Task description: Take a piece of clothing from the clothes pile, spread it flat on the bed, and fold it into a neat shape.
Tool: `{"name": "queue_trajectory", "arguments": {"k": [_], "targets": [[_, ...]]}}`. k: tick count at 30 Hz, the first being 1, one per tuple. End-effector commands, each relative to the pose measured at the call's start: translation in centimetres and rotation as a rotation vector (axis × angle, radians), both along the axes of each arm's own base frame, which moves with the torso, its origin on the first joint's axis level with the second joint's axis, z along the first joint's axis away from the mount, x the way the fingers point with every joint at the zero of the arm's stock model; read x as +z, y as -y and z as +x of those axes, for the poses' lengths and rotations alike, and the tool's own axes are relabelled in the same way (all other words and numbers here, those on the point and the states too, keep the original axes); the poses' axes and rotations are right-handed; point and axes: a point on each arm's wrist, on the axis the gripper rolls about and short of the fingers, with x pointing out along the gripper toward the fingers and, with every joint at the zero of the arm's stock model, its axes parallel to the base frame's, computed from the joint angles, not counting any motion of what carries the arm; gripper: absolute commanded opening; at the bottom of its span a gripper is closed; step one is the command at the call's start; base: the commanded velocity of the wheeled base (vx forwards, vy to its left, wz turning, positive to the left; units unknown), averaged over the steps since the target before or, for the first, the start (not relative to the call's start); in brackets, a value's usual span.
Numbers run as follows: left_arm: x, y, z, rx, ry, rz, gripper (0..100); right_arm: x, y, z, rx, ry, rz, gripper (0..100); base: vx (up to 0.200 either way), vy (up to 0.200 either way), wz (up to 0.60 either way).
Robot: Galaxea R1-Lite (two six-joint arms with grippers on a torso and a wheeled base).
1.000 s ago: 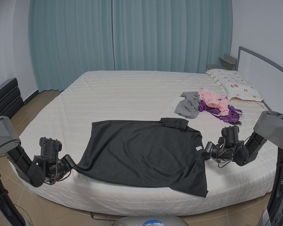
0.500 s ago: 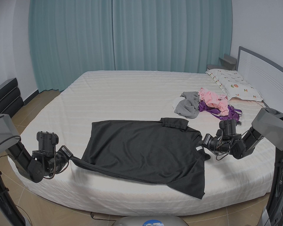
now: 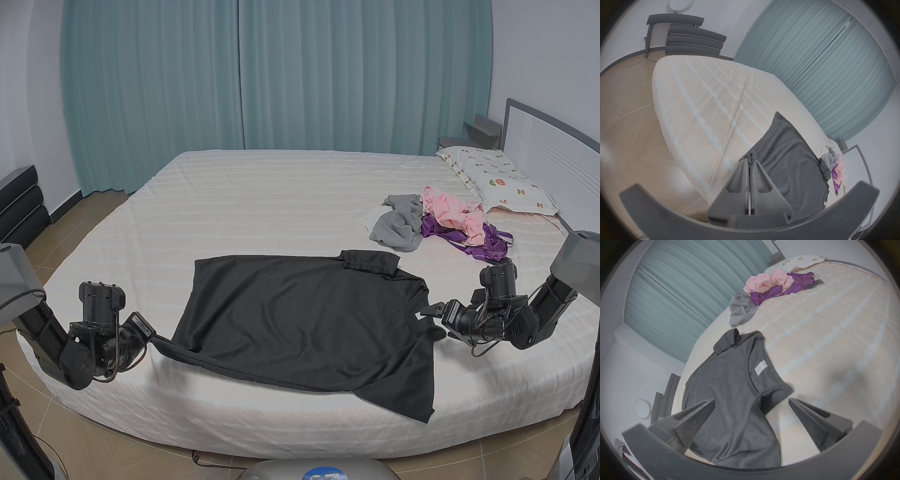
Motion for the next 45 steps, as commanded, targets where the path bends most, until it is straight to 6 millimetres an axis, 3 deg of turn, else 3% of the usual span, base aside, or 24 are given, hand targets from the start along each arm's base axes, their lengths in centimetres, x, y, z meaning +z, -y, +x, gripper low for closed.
{"name": "queue_trajectory", "arguments": {"k": [1, 8, 9, 16, 30, 38, 44, 45], "targets": [[0.0, 0.1, -0.1, -0.002, -0.002, 0.0, 0, -0.4, 0.0, -0.7, 0.007, -0.026, 0.0, 100, 0.0, 0.0, 0.0], [-0.1, 0.1, -0.1, -0.004, -0.005, -0.001, 0, -3.0, -1.4, -0.9, 0.046, -0.093, -0.009, 100, 0.0, 0.0, 0.0], [-0.1, 0.1, -0.1, -0.003, -0.005, 0.0, 0, -3.2, -1.6, -0.9, 0.051, -0.099, -0.011, 0, 0.0, 0.0, 0.0], [-0.1, 0.1, -0.1, -0.005, -0.005, 0.0, 0, -3.9, -2.0, 0.1, 0.047, -0.098, -0.01, 0, 0.0, 0.0, 0.0], [0.4, 0.1, 0.7, 0.019, 0.032, -0.033, 0, -1.1, -2.7, 4.6, -0.008, 0.055, 0.069, 0, 0.0, 0.0, 0.0], [-0.1, 0.0, 1.3, 0.034, 0.025, -0.05, 0, -1.6, -3.2, 6.9, -0.068, 0.108, 0.043, 0, 0.0, 0.0, 0.0], [-0.6, 0.1, 1.9, 0.067, 0.023, -0.094, 0, -2.3, -3.2, 7.3, -0.096, 0.097, 0.057, 0, 0.0, 0.0, 0.0], [-0.7, 0.1, 2.0, 0.065, 0.019, -0.094, 0, -2.3, -3.2, 7.3, -0.096, 0.096, 0.056, 100, 0.0, 0.0, 0.0]]}}
